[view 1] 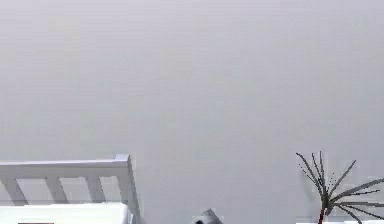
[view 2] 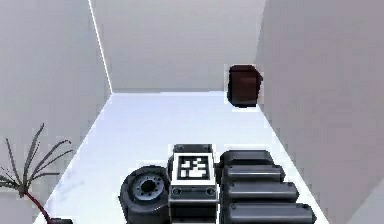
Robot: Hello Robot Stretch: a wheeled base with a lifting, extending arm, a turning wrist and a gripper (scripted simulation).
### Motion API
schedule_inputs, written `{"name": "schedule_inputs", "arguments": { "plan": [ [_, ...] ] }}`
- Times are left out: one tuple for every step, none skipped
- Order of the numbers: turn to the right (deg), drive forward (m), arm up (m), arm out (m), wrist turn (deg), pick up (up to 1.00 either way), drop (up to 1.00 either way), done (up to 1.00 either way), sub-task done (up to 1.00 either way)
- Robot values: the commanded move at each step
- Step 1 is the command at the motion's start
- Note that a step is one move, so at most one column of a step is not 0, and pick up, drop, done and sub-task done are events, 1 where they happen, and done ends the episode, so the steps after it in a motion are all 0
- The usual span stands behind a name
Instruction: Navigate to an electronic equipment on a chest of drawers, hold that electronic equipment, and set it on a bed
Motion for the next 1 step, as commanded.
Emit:
{"name": "schedule_inputs", "arguments": {
  "plan": [
    [45.0, 0.0, 0.0, 0.0, 0.0, 0.0, 0.0, 0.0, 0.0]
  ]
}}
